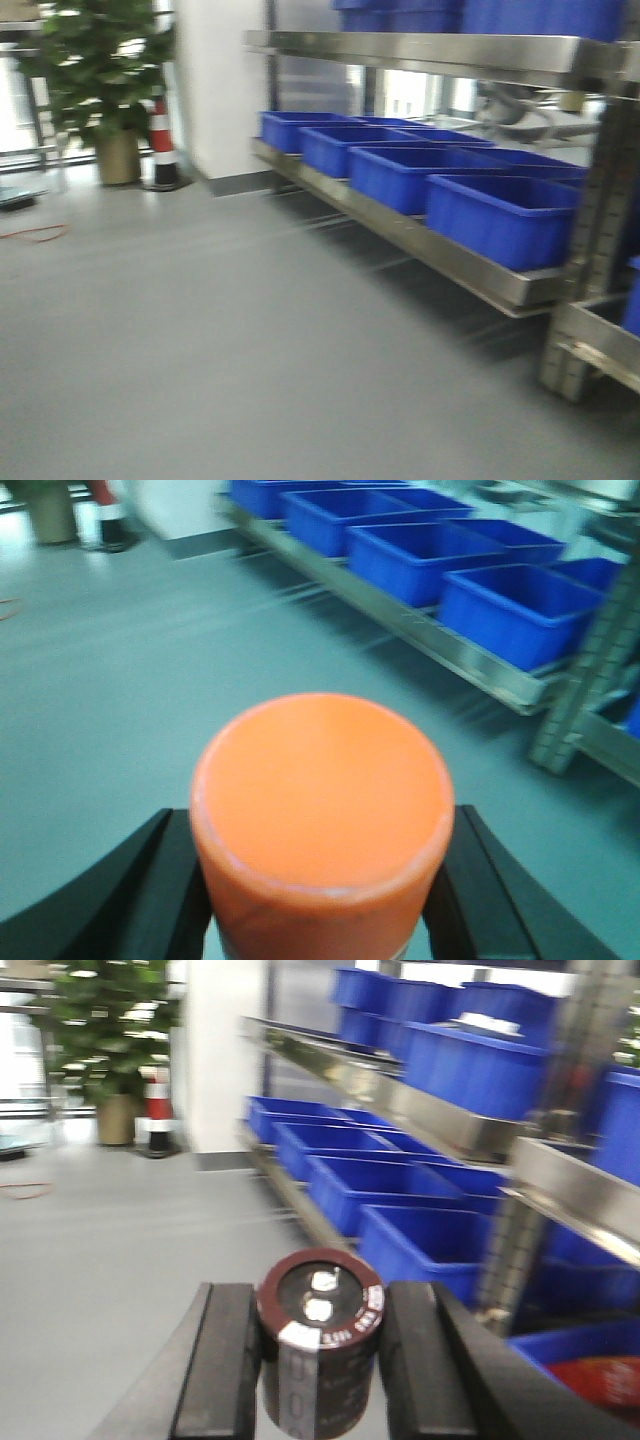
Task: Place cylindrical capacitor in blue bin on shelf
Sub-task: 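Drive the base up to the shelf of blue bins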
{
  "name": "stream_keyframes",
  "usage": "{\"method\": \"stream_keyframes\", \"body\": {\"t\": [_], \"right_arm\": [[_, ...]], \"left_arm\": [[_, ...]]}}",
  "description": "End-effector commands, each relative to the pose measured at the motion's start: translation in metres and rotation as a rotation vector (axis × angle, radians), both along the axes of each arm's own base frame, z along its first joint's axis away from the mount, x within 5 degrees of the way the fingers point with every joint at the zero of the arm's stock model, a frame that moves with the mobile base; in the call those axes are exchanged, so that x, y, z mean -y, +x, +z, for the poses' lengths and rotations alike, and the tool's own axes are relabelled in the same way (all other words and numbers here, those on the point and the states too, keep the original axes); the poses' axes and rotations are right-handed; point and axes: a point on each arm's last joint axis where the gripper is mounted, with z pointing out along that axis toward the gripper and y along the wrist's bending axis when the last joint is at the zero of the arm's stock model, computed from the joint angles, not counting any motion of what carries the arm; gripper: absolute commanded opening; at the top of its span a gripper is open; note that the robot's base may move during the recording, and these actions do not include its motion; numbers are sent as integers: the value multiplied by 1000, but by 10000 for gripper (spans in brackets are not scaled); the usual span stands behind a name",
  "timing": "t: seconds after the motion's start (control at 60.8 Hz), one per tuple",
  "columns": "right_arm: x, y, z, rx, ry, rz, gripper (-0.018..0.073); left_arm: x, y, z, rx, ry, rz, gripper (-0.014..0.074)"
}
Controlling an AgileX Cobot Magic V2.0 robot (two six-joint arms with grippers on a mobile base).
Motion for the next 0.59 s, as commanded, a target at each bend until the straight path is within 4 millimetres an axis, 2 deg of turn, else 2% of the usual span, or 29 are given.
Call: {"method": "stream_keyframes", "body": {"t": [0.0, 0.575], "right_arm": [[1, -1, 3, 36, -6, -4, -111], [1, -1, 3, 36, -6, -4, -111]], "left_arm": [[1, 0, 2, 22, -8, -9, -111], [1, 0, 2, 22, -8, -9, -111]]}}
